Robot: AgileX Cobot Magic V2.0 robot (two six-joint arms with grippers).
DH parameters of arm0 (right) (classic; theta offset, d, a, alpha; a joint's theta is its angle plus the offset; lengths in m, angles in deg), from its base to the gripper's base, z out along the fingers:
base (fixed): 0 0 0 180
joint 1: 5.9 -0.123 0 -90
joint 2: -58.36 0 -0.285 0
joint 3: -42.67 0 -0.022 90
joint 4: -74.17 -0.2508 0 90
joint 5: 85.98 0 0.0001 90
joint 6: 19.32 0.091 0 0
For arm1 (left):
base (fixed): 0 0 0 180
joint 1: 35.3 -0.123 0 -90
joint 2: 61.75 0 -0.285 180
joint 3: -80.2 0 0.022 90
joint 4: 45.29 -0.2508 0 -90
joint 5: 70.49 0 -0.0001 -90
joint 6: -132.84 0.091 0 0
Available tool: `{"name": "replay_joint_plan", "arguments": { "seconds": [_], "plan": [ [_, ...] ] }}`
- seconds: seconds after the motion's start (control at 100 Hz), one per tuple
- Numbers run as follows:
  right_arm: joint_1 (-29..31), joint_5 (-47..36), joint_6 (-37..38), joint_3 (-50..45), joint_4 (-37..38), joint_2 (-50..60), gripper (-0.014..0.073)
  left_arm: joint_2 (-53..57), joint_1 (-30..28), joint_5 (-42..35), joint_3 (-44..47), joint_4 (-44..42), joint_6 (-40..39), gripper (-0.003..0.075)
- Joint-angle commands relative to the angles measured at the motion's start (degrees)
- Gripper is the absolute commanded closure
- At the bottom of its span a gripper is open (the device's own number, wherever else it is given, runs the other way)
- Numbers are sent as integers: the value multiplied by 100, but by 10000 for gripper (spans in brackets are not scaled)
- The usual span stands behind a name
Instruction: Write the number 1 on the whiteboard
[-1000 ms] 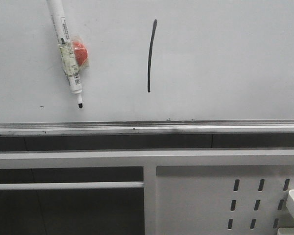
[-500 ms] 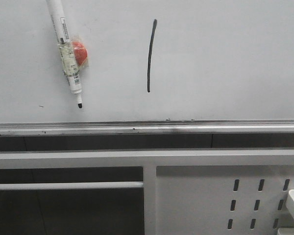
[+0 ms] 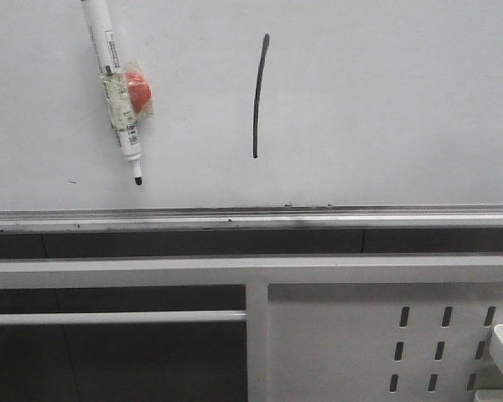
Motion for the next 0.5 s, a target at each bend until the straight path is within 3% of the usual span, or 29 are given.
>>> {"name": "replay_joint_plan", "arguments": {
  "seconds": [0.0, 0.11, 0.49],
  "plan": [
    [31, -338, 7, 153, -30, -36, 654, 120, -11, -549, 197, -148, -775, 740],
    [31, -338, 7, 153, -30, -36, 654, 120, -90, -508, 528, -71, -1227, 740],
    [31, -338, 7, 153, -30, -36, 654, 129, -359, -218, 722, -1, -1224, 740]
  ]
}}
